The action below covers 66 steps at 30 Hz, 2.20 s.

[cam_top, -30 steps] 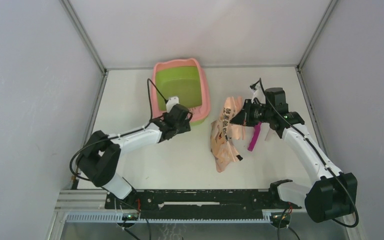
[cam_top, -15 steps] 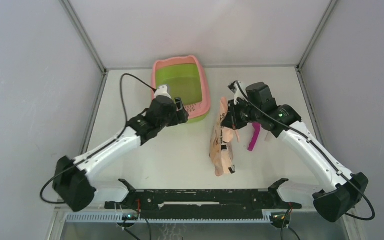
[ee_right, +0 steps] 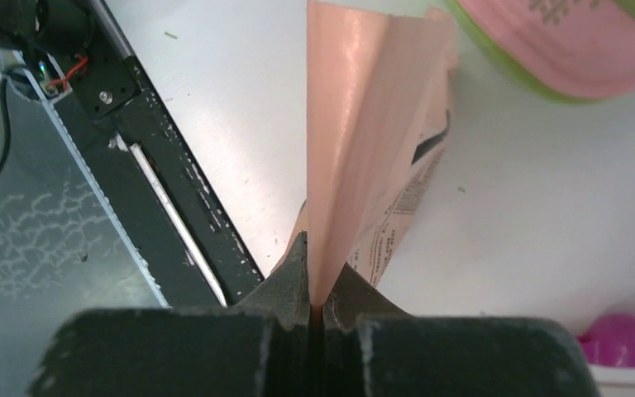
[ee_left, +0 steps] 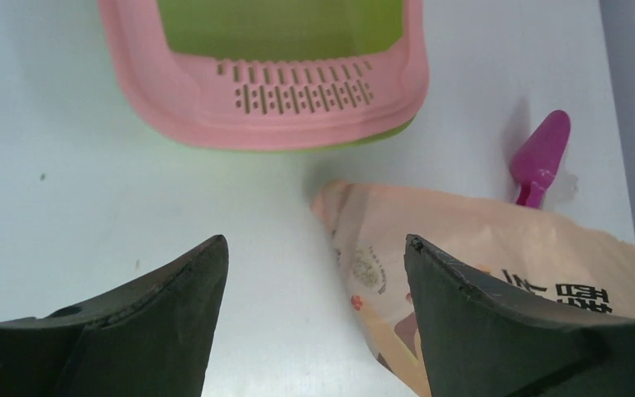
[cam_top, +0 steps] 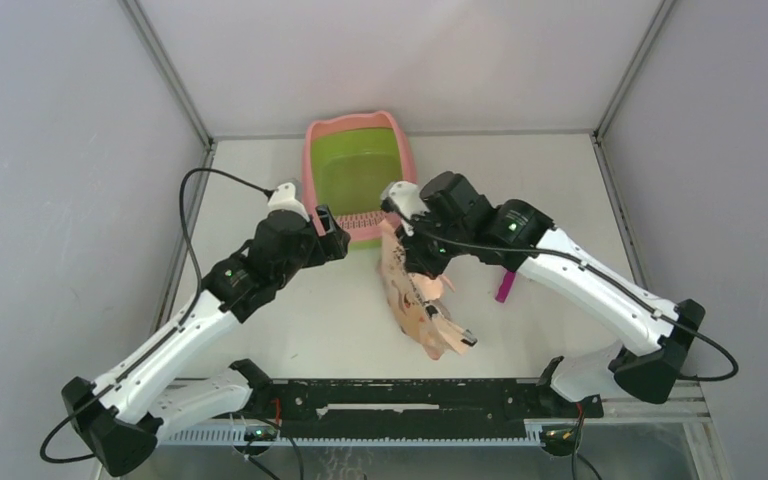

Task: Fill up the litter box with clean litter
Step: Move the litter box to the center of the board, then adjust the cat litter bag at the center of the board.

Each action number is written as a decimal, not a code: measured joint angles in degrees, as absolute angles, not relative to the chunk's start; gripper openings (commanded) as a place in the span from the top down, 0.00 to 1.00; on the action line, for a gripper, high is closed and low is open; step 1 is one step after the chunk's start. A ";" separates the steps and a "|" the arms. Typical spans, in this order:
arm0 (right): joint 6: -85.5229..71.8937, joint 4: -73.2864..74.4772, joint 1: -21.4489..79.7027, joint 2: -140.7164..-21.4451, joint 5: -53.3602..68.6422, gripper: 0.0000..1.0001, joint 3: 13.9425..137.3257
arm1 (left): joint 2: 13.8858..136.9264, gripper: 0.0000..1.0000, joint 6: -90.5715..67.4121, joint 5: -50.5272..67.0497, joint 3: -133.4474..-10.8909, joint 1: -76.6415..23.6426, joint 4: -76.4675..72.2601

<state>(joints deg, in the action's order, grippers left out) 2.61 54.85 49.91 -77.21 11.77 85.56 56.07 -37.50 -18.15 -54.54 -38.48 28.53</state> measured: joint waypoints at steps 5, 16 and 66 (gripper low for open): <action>8.62 57.78 54.83 -83.15 8.75 1.00 92.09 | 49.89 0.11 -37.34 -19.38 -51.83 -38.02 31.24; 16.05 58.22 54.92 -89.95 9.43 1.00 94.45 | 43.99 0.08 -30.85 -9.67 -36.71 -36.40 15.25; 27.86 71.66 48.21 -91.53 31.64 1.00 109.14 | 33.43 0.00 -17.96 8.97 -21.76 -36.60 -17.50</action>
<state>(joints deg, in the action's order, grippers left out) 27.86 71.66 48.21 -91.53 31.64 109.14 33.43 -17.96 8.97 -21.76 -36.60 -17.50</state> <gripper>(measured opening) 0.033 0.996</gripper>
